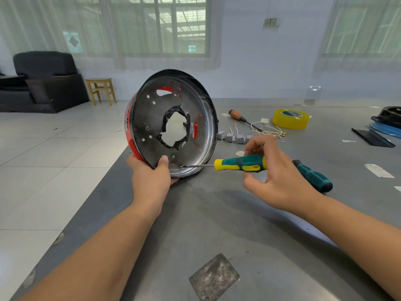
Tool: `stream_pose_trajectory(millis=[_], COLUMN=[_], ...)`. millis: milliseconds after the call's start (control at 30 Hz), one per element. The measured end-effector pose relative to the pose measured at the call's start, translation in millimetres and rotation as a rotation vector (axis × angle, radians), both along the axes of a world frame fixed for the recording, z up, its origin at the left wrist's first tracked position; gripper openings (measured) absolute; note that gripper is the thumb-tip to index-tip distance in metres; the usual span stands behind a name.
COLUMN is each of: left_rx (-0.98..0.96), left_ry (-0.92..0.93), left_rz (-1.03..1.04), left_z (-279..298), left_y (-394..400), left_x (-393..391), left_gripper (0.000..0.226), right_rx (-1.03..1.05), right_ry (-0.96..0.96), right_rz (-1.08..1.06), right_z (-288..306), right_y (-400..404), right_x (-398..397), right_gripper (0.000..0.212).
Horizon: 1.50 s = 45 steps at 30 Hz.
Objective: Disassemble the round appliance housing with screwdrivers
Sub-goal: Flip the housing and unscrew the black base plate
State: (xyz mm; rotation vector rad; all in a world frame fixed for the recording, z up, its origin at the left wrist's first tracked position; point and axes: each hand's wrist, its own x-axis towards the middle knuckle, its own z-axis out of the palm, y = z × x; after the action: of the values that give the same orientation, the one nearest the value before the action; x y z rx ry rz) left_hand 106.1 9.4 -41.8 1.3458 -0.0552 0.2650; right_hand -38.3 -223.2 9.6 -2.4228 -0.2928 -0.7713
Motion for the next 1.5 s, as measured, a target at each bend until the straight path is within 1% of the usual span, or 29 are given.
stream_pose_trajectory(millis=[33,67,100,133,167,233,267,333,367,467,533,567,600,633,667,733,867,967,1133,1233,1300,1367,1500], left_rx=[0.001,0.003,0.000,-0.006,-0.012,-0.023,-0.030,-0.044,-0.047,-0.038,-0.040,-0.041,-0.045,-0.051,-0.056,-0.047,-0.058,-0.068,-0.077,-0.101,-0.113,-0.115,-0.121], left_ry=[-0.001,-0.002,-0.002,-0.002,-0.001,0.005,0.010,0.017,0.017,0.014,0.015,0.017,0.019,0.021,0.020,0.015,0.020,0.031,0.048,0.062,0.068,0.071,0.072], left_rz=[0.002,0.004,0.007,0.009,0.011,0.013,0.016,0.016,0.012,0.007,0.004,0.005,0.004,-0.002,-0.011,-0.016,-0.013,-0.019,-0.026,-0.031,-0.037,-0.040,-0.046], left_z=[-0.2,-0.3,-0.1,0.1,0.5,1.6,2.1,2.6,2.8,4.4,4.5,4.7,5.0,5.3,5.7,6.2,7.7,9.1,9.8,11.0,11.7,12.6,13.7], left_y=[0.0,0.2,0.2,0.0,-0.3,-1.1,-1.2,-1.5,-1.7,-2.0,-1.6,-1.4,-1.1,-1.0,-1.2,-1.7,-1.2,-1.2,-0.3,0.0,0.3,0.6,0.4], left_x=[0.2,0.4,0.5,0.7,0.6,-0.2,-0.2,0.0,-0.3,-2.0,-2.5,-2.7,-2.7,-3.0,-3.5,-5.1,-6.5,-7.6,-7.9,-8.1,-8.8,-9.6,-10.5], left_gripper=[0.038,0.038,0.038,0.038,0.039,0.040,0.039,0.040,0.040,0.040,0.040,0.040,0.040,0.040,0.040,0.041,0.041,0.040,0.041,0.041,0.041,0.040,0.038], right_rx=[0.023,0.024,-0.015,-0.080,-0.135,-0.116,-0.090,-0.101,-0.107,-0.116,-0.199,-0.237,-0.272,-0.297,-0.305,-0.261,-0.177,-0.033,0.216,0.324,0.303,0.227,0.147], right_ry=[0.014,0.026,0.032,0.046,0.056,0.033,0.007,-0.010,-0.009,0.047,0.092,0.055,0.002,-0.041,-0.059,-0.053,-0.049,-0.030,0.078,0.211,0.319,0.393,0.425], right_rz=[0.004,-0.013,-0.056,-0.118,-0.161,-0.143,-0.095,-0.038,-0.037,-0.127,-0.179,-0.158,-0.120,-0.082,-0.079,-0.097,-0.095,-0.113,-0.167,-0.149,-0.117,-0.090,-0.044], right_z=[0.8,1.3,1.6,1.6,1.9,1.1,1.6,-1.8,-3.0,-1.0,0.3,0.8,0.4,-1.7,-4.1,-7.0,-11.7,-12.2,-11.0,-8.1,-6.4,-7.2,-9.2], right_y=[0.8,1.6,1.0,0.5,0.5,0.3,1.2,-0.2,-0.8,-0.7,-0.3,-0.1,-0.4,-1.2,-2.7,-4.9,-5.9,-9.6,-20.1,-30.7,-36.0,-37.3,-31.3], right_x=[-1.4,-1.7,-0.4,1.2,2.3,4.0,3.6,2.1,1.6,4.1,4.0,2.8,2.4,1.9,2.6,5.0,8.1,9.3,9.2,8.0,6.2,4.9,5.4], right_gripper=[0.040,0.035,0.027,0.024,0.026,0.018,0.025,0.045,0.048,0.040,0.046,0.042,0.031,0.024,0.029,0.038,0.039,0.039,0.042,0.042,0.043,0.041,0.039])
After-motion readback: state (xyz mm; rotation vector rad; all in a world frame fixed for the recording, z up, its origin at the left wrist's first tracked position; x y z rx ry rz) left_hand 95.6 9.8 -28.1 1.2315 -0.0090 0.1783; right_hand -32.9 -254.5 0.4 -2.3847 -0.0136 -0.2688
